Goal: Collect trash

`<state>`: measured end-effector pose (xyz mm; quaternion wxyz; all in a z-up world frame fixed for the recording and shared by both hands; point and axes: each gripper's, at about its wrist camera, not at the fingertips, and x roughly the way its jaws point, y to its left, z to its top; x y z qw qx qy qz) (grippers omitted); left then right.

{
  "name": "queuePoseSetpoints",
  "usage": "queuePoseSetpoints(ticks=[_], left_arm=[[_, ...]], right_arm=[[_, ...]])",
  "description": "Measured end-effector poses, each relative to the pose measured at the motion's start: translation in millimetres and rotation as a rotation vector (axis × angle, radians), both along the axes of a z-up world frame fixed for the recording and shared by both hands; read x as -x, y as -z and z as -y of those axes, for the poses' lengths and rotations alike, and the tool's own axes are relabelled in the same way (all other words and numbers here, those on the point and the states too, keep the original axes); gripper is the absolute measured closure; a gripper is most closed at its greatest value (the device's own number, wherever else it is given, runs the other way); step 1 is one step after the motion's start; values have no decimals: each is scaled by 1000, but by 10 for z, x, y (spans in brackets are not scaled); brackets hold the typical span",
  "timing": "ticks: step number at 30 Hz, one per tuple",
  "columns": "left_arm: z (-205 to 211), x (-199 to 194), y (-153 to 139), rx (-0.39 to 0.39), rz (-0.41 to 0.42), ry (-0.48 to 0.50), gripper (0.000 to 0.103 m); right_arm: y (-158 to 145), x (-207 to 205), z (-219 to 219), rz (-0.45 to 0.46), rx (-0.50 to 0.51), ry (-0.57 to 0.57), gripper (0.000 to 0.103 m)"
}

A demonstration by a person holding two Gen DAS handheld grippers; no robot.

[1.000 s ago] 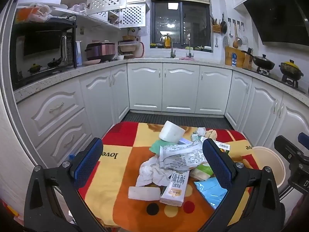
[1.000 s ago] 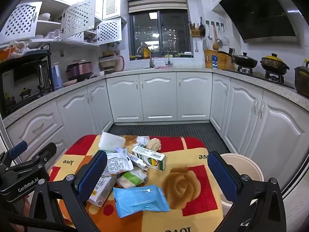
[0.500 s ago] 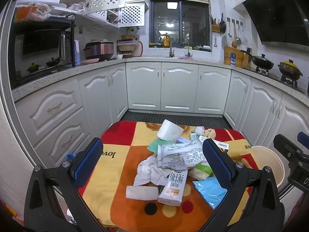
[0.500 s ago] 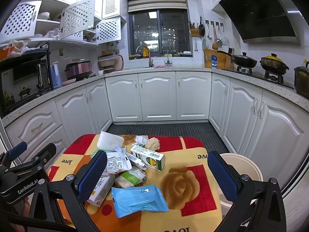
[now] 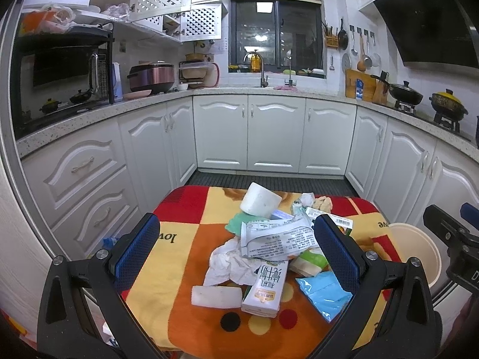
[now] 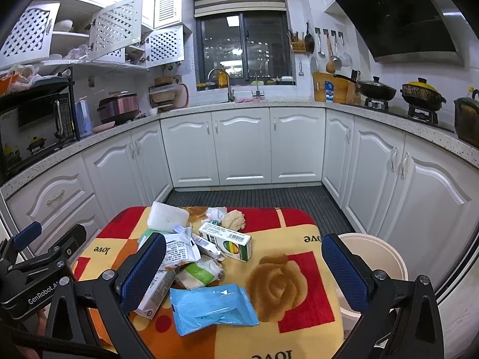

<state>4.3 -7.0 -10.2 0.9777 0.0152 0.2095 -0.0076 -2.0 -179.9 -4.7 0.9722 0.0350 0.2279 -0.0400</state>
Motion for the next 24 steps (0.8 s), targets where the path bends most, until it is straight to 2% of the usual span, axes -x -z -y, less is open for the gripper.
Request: queuePoseSetpoints(ticks=[3, 5, 11, 14, 24], left_arm=[[4, 0, 21, 6, 0, 4, 1], [13, -4, 29, -16, 1, 5, 1], [14, -6, 33, 1, 26, 2, 1], [22, -6, 34, -26, 28, 2, 1], [19, -7, 22, -82, -24, -3, 1]], right_arm=[[-2, 2, 9, -1, -2, 3, 0], [-1, 4, 10, -1, -3, 3, 0], [0, -1, 14, -2, -4, 6, 0], [1, -1, 16, -3, -3, 6, 0], [19, -5, 58, -11, -9, 7, 0]])
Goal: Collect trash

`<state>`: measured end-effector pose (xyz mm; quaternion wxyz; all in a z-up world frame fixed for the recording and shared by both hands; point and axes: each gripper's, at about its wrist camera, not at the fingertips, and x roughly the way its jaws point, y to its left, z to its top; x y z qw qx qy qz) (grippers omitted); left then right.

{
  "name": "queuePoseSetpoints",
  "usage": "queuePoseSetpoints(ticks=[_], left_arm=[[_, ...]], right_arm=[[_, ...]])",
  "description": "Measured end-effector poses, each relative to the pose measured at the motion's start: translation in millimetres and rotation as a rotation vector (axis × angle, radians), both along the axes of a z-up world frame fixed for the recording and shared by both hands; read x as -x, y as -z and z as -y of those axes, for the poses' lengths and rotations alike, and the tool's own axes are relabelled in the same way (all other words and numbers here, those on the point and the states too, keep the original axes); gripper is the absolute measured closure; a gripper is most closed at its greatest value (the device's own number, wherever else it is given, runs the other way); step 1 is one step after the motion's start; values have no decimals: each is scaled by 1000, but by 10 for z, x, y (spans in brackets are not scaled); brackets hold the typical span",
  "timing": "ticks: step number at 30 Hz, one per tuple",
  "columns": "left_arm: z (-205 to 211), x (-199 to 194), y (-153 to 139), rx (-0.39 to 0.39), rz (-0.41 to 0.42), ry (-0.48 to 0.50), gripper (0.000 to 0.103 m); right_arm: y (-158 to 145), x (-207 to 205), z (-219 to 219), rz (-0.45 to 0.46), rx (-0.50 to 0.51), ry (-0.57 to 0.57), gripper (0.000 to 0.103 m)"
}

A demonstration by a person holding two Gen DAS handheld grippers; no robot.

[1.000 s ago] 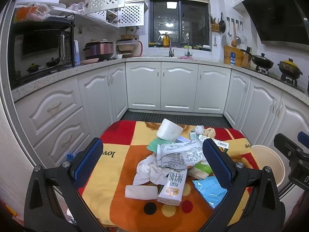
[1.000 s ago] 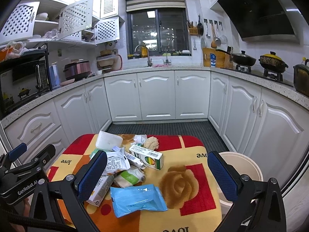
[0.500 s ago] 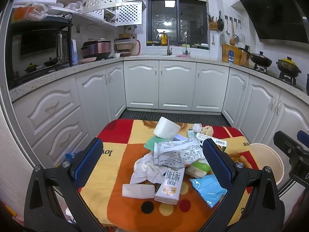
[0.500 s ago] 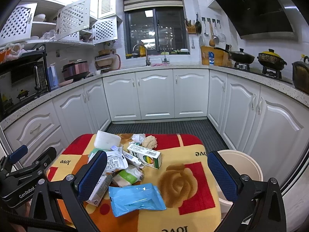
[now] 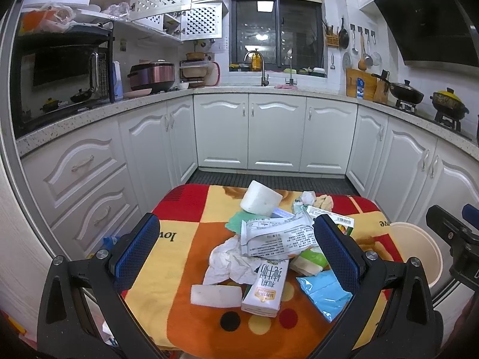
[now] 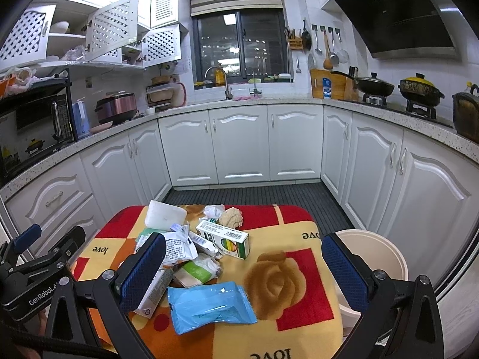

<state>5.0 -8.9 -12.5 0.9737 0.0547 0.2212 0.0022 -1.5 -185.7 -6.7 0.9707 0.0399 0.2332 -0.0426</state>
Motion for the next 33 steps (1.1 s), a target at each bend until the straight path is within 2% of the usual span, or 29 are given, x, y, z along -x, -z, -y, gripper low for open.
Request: queuePoseSetpoints(ticks=[4, 11, 33], left_arm=[[-2, -6, -9, 2, -10, -3, 1], [2, -11, 4, 40, 42, -7, 1], [3, -23, 28, 52, 18, -8, 1]], right_arm=[[2, -2, 4, -2, -4, 2, 0], [30, -5, 17, -9, -3, 2, 0], [53, -21, -12, -27, 11, -3, 0]])
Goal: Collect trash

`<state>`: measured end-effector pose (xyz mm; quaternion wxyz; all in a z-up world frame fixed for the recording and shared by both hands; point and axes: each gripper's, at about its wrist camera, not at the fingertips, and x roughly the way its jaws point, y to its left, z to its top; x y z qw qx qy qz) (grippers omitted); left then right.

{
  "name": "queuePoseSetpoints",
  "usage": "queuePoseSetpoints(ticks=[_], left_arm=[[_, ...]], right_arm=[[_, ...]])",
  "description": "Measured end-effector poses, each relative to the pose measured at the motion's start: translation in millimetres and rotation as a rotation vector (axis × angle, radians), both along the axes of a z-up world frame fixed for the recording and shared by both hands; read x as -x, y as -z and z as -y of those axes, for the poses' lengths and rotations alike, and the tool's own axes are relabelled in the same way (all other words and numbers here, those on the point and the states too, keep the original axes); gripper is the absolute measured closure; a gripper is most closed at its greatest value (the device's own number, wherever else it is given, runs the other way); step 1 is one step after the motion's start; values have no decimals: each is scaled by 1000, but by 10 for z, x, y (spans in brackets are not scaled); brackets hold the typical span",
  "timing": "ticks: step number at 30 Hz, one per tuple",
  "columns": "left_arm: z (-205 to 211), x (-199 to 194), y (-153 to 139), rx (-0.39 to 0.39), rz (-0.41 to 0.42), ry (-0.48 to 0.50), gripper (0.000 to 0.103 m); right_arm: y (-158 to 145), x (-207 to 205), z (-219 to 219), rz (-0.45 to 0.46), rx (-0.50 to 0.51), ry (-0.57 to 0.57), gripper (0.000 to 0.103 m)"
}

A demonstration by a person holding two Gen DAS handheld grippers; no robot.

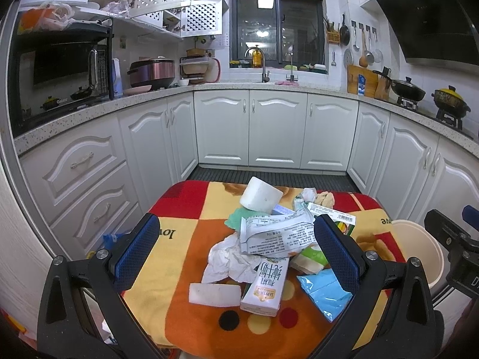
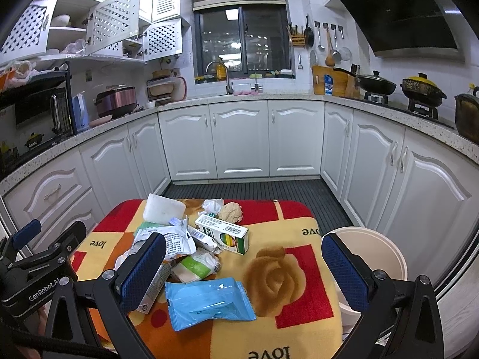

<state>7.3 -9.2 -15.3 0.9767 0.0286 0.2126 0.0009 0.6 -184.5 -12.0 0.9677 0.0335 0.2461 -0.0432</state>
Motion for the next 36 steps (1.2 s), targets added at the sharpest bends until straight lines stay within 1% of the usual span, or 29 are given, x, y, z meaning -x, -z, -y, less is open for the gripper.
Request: queuePoseSetpoints(ticks=[7, 19, 20, 22, 25, 36], left_arm=[[3, -5, 5, 1, -10, -1, 1], [39, -82, 57, 4, -78, 3, 1], [29, -89, 67, 4, -64, 5, 1], [15, -107, 87, 7, -65, 5, 1], [-5, -145, 116, 18, -96, 6, 1], [-128, -269, 234, 38, -155, 12, 1]], right_arm=[[7, -19, 14, -9, -2, 1, 0], [79, -84, 2, -52, 7, 5, 0], [89, -92, -1, -56, 10, 4, 0], [100, -105, -7, -61, 14, 5, 0], [123, -126, -16, -72, 22, 5, 0], [242, -228, -3, -118, 26, 12, 0]])
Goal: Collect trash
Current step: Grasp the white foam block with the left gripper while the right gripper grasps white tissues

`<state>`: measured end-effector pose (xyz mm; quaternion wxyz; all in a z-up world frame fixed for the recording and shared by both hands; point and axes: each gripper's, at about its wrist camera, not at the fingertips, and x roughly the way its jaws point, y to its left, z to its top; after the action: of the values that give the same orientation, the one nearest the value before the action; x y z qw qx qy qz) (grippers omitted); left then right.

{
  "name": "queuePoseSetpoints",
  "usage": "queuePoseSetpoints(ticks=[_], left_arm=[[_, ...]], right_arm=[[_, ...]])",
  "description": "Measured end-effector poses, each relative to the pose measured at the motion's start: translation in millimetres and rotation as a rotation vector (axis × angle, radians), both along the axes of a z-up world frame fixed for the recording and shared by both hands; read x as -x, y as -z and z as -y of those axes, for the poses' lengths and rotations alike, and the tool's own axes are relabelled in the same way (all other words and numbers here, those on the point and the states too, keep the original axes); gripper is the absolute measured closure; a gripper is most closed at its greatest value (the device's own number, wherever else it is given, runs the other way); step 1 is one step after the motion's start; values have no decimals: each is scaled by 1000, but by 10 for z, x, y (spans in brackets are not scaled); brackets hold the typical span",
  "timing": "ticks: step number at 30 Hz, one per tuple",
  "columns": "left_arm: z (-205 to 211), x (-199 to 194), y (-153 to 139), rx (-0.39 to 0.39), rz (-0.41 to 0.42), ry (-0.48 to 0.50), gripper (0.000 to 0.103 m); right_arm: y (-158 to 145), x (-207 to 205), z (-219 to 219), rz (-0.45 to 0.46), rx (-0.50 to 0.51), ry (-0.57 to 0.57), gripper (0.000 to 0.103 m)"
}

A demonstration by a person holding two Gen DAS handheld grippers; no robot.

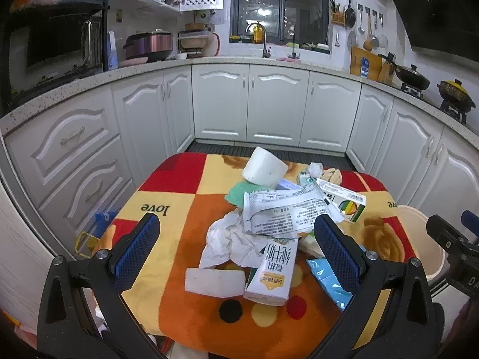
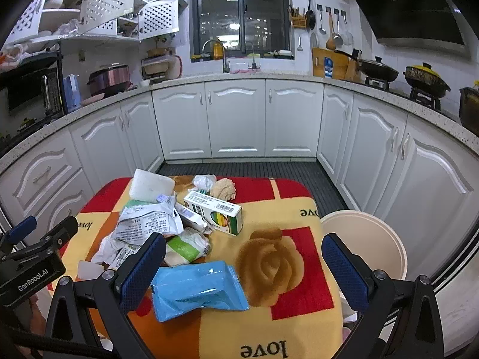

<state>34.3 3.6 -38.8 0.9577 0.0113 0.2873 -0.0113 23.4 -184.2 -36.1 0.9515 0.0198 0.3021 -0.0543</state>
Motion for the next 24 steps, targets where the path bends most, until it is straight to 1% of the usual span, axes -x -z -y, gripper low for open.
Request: queuePoseSetpoints(ticks=[2, 4, 5, 8, 10, 14, 17, 20, 24], left_arm=[[-69, -36, 35, 19, -30, 25, 1], [-132, -78, 78, 18, -71, 46, 1], [-163, -100, 109, 4, -91, 55, 1], [-237, -141, 200, -58, -115, 58, 1], [-300, -171, 259, -78, -133, 69, 1], [-436, -229, 388, -54, -196, 120, 1], [-491, -244, 488, -53, -226, 144, 1], [-554, -285, 565, -62, -246, 142, 1], [-615, -363, 621, -32, -261, 142, 1]], right_arm=[[27, -22, 15, -13, 0, -2, 0], [57, -41, 33, -30, 2, -7, 0], [82, -57, 47, -44, 6, -9, 0], [164, -102, 89, -72, 6, -16, 0], [231, -140, 118, -93, -10, -30, 0], [364, -226, 158, -147, -58, -81, 0], [460, -265, 148, -177, -80, -119, 0], [533, -301, 134, -197, -103, -145, 0], [575, -365, 101, -211, -123, -172, 0]])
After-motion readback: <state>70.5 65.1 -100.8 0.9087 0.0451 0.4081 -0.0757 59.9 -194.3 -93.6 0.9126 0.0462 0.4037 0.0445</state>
